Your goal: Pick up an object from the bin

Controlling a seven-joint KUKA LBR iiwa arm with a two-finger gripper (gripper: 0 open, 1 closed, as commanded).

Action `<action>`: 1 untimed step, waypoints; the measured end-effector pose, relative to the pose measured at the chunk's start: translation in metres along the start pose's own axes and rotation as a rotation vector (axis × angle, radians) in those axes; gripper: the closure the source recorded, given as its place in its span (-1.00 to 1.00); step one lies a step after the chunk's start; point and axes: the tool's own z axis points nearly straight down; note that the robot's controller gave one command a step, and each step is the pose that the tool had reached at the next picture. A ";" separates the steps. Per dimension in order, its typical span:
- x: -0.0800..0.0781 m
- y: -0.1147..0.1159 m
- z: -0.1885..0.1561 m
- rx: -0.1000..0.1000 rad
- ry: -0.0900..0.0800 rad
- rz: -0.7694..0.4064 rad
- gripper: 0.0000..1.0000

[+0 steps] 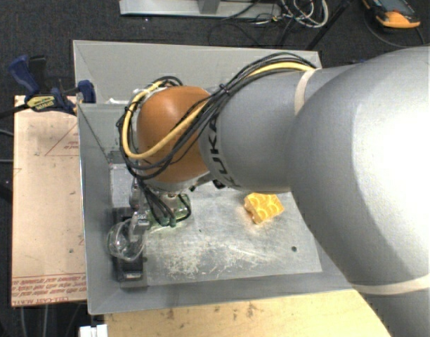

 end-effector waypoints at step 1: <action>-0.006 -0.012 -0.131 0.009 0.019 -0.102 1.00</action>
Offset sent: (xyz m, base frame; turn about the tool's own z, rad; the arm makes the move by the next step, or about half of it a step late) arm 0.0000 0.0000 0.0000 0.0000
